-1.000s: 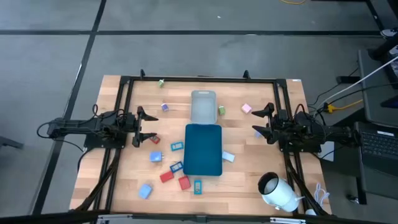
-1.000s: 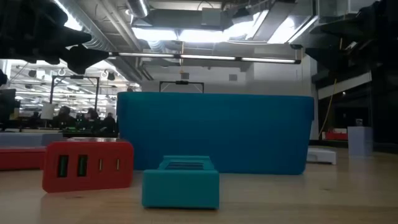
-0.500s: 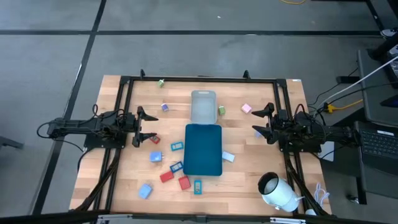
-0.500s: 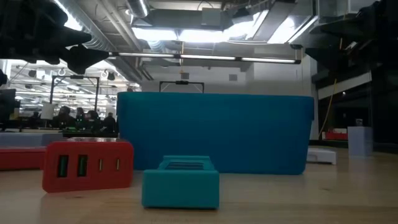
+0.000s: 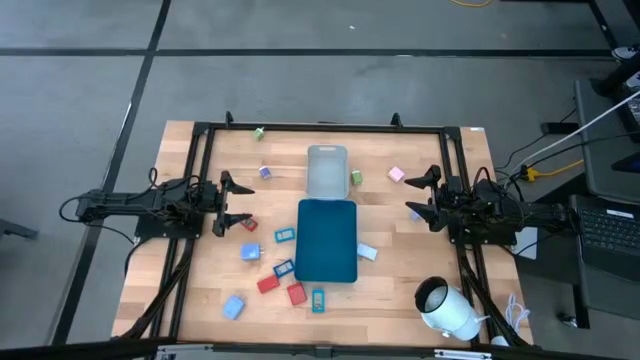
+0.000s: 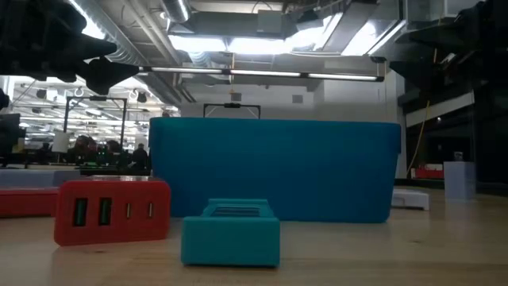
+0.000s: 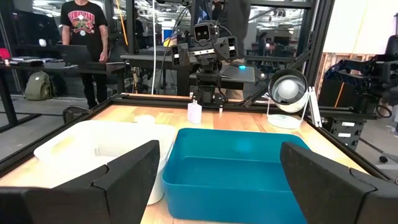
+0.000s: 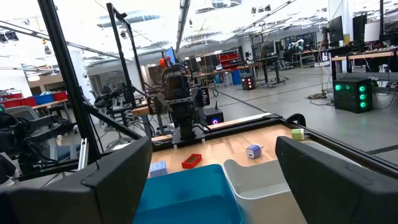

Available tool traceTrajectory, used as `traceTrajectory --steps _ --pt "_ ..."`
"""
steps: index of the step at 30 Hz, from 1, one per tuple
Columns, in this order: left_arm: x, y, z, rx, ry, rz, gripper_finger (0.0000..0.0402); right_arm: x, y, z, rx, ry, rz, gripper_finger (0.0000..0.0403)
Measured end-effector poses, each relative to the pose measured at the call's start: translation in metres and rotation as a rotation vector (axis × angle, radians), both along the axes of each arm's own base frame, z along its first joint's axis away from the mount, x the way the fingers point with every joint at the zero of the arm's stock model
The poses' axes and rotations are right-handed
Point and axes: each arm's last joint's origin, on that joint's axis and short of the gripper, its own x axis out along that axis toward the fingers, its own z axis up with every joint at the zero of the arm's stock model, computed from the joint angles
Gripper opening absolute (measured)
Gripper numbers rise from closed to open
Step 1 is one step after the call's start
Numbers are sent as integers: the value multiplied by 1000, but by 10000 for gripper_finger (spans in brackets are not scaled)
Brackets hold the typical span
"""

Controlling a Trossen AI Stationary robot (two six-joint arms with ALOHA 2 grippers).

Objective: Pick & Place Office items

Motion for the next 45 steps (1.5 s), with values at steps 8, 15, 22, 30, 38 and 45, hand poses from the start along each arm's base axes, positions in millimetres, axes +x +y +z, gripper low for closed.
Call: traceTrajectory --steps 8,15,22,30,38,45 --pt "0 0 0 0 0 0 329 0 -1 0 -27 2 -35 348" --pt "0 0 0 0 0 0 331 -2 0 10 202 -119 60 348" --pt "0 1 7 -14 -68 52 328 -12 2 34 418 -400 210 348" --pt "-14 2 49 -471 -562 -69 331 -37 7 65 152 -813 205 348" --pt "-44 -1 79 -431 -980 -252 330 -13 17 111 -34 -759 212 348" --pt "-54 1 117 -439 -1010 -192 330 26 39 198 -257 -811 523 348"
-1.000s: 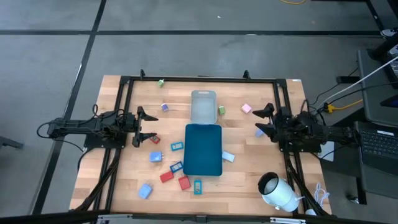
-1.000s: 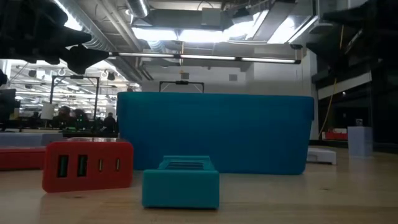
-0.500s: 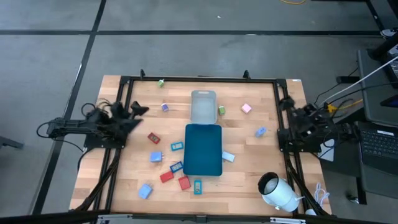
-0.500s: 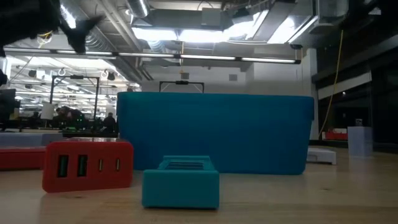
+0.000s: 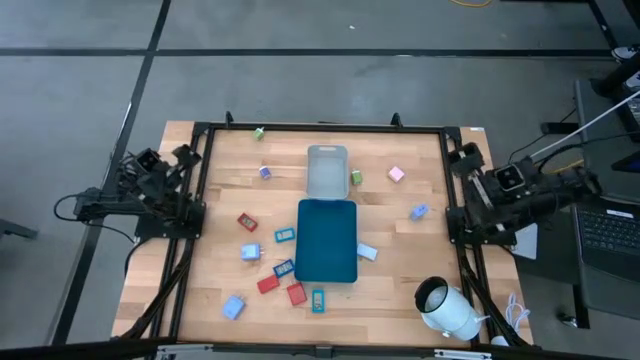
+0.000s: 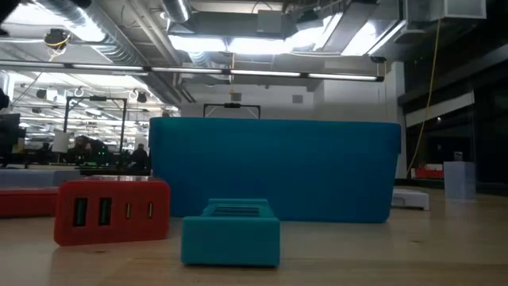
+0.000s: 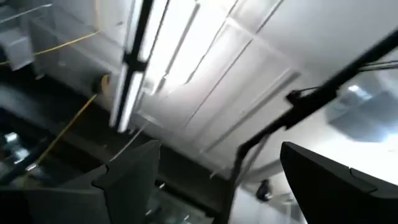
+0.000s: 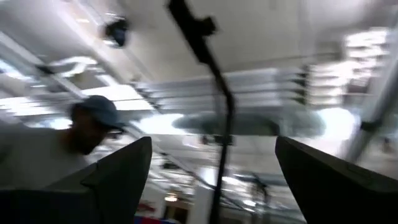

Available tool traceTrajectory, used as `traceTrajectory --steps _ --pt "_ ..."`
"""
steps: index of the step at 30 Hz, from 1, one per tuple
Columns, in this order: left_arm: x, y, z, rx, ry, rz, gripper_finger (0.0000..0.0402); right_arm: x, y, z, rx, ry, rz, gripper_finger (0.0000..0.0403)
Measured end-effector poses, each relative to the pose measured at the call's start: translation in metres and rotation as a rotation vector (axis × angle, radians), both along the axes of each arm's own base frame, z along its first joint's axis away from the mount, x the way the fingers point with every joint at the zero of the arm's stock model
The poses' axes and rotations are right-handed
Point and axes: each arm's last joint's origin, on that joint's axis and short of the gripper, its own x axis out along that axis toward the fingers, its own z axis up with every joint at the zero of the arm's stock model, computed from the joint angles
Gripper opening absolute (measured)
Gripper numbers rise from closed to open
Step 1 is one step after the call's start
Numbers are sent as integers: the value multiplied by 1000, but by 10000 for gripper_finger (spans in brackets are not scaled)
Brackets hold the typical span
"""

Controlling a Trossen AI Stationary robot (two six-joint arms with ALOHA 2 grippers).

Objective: Pick & Place Office items
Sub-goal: Put the violet charger adapter into the blue bin

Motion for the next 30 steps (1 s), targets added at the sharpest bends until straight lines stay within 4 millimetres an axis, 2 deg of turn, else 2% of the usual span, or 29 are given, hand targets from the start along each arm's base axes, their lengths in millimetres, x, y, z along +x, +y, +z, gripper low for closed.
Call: traceTrajectory --steps 4,6,9,12,15,17,20,23,26,30 --pt "1 -1 56 80 144 78 330 3 6 49 -160 -11 121 348" --pt "8 1 88 101 313 192 331 3 6 69 -167 101 123 348" --pt "19 7 127 140 637 454 331 2 3 93 -122 284 61 348" --pt "31 11 160 171 837 635 329 -3 0 114 -82 352 19 348" --pt "41 14 190 149 885 736 330 -6 1 127 -61 342 41 348" --pt "46 15 206 125 900 813 331 -6 4 129 -121 312 63 348" --pt "46 18 225 9 891 903 331 -6 8 128 -198 276 78 348" --pt "43 17 238 3 840 857 329 -4 12 127 -249 258 125 348" --pt "44 16 239 39 821 784 329 -1 20 124 -338 227 232 348" --pt "53 15 229 24 895 703 327 1 32 123 -490 80 355 348"
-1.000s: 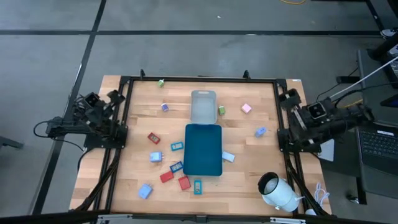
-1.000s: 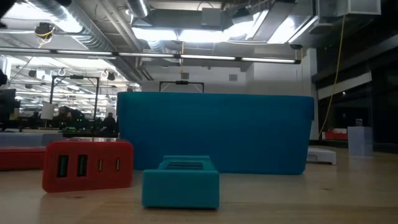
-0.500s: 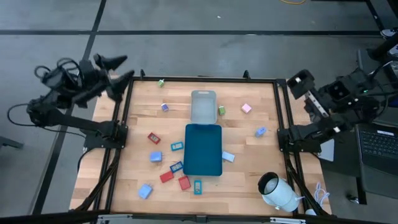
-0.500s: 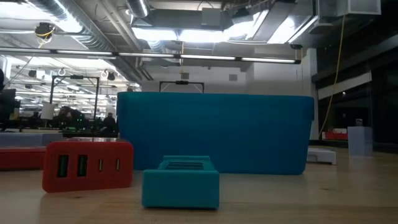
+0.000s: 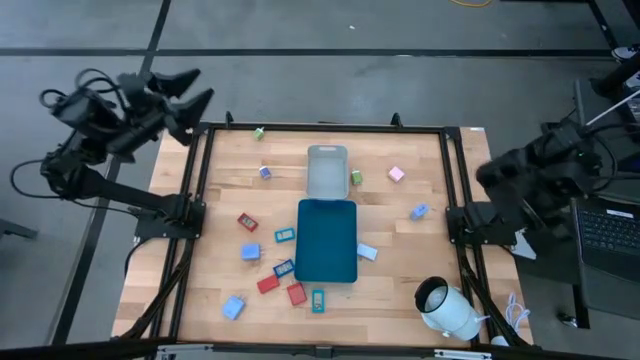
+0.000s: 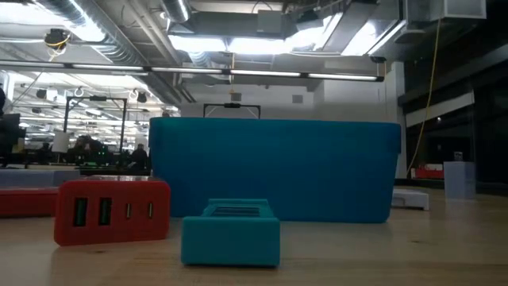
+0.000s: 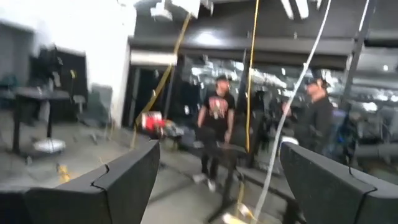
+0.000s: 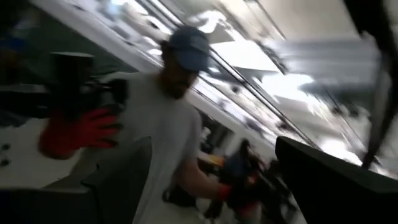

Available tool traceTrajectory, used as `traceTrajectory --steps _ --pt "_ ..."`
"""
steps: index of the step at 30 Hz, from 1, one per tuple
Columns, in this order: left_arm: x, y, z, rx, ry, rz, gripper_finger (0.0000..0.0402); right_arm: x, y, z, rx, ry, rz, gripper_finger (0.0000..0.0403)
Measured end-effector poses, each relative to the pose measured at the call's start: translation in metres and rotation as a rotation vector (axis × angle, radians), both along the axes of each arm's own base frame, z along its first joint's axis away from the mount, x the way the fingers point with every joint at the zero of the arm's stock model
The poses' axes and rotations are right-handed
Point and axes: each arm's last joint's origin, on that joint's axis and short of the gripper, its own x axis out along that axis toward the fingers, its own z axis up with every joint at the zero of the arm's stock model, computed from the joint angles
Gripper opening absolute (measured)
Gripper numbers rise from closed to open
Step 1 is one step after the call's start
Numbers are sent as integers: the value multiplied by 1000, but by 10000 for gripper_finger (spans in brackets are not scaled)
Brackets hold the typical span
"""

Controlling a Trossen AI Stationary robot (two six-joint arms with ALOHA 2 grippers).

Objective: Pick & Place Office items
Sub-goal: Put the violet charger adapter into the blue bin

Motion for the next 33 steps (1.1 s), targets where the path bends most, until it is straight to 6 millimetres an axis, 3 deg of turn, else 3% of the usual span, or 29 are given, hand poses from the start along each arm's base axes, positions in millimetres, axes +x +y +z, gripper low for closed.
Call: traceTrajectory --steps 5,11,14,17,19,21,23,27,29,33 --pt "18 -1 -10 -82 54 -70 326 8 14 0 0 -53 79 348" --pt "42 0 -15 -148 252 -56 326 17 17 10 125 184 92 348" --pt "52 0 -12 -159 403 -40 326 20 6 15 237 442 -104 348" --pt "55 1 -10 -160 578 7 326 22 -8 11 349 765 -543 348" --pt "56 1 -10 -169 667 32 326 27 -14 5 386 861 -821 348" --pt "57 1 -10 -183 714 43 326 35 -16 4 499 885 -986 348" --pt "56 1 -10 -185 722 44 326 43 -15 4 552 881 -1041 348" --pt "53 1 -12 -209 742 48 326 56 -10 1 569 991 -912 348" --pt "49 0 -18 -250 803 37 326 66 -13 -7 602 1071 -946 348" --pt "47 -1 -38 -370 930 51 326 79 -13 -14 532 1064 -1008 348"
